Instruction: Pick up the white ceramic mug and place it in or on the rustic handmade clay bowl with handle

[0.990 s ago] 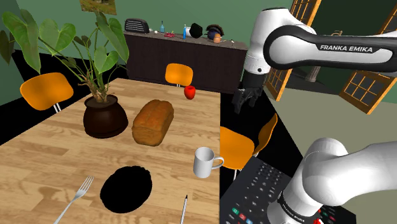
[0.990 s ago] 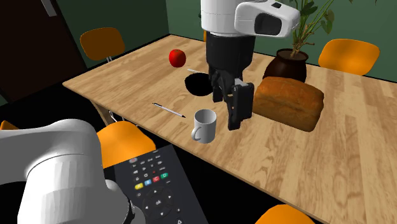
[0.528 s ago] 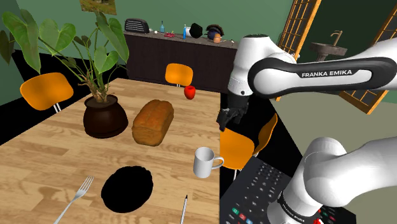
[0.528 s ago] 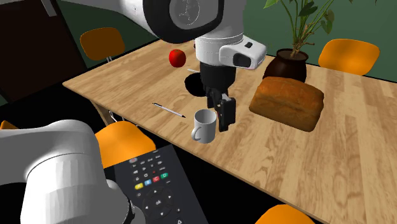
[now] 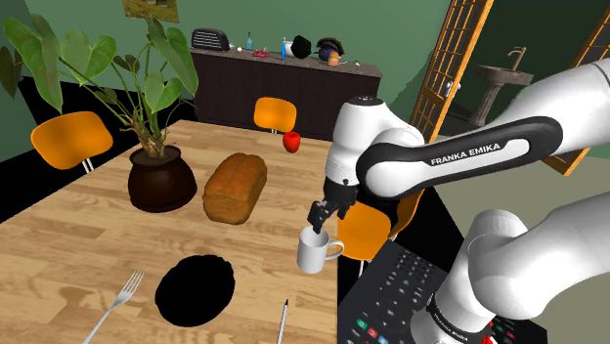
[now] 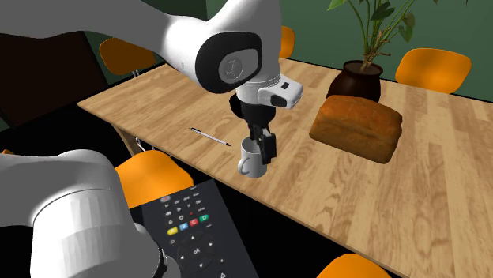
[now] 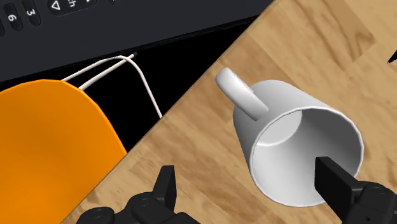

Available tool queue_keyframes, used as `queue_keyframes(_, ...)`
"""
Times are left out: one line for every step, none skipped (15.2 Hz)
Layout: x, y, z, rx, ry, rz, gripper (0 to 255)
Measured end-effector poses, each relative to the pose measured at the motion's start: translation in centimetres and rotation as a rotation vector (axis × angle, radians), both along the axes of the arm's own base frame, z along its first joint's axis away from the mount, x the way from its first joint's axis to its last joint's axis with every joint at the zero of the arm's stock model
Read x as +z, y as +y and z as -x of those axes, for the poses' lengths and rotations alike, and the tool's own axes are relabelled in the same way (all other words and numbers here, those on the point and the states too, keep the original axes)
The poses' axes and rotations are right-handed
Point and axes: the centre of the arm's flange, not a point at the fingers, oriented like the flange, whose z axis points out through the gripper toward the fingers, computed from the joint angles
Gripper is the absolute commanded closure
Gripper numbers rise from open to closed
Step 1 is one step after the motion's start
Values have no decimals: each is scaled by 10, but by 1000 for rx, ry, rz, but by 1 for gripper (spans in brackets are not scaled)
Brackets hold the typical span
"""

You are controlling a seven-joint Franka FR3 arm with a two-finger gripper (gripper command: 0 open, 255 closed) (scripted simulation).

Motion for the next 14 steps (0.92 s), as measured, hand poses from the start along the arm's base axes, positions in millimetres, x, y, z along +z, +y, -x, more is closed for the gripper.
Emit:
queue_keyframes(-10, 4, -1, 1, -2, -1, 0)
queue_keyframes(-16, 6, -2, 1, -3, -2, 0)
queue_keyframes(-22, 7, -2, 2, -4, -3, 0)
queue_keyframes(-27, 8, -2, 2, -4, -3, 0)
queue_keyframes(-32, 8, -3, 2, -4, -3, 0)
queue_keyframes(-37, 8, -2, 2, -5, -3, 0)
queue_keyframes(-44, 8, -3, 2, -5, -3, 0)
queue_keyframes(-48, 8, -4, 2, -5, -3, 0)
queue_keyframes(-50, 8, -4, 2, -5, -3, 0)
queue_keyframes(-51, 8, -4, 2, -5, -3, 0)
queue_keyframes(-51, 8, -4, 2, -5, -3, 0)
queue_keyframes(-51, 8, -4, 2, -5, -3, 0)
queue_keyframes(-51, 8, -4, 2, -5, -3, 0)
queue_keyframes(-51, 8, -4, 2, -5, -3, 0)
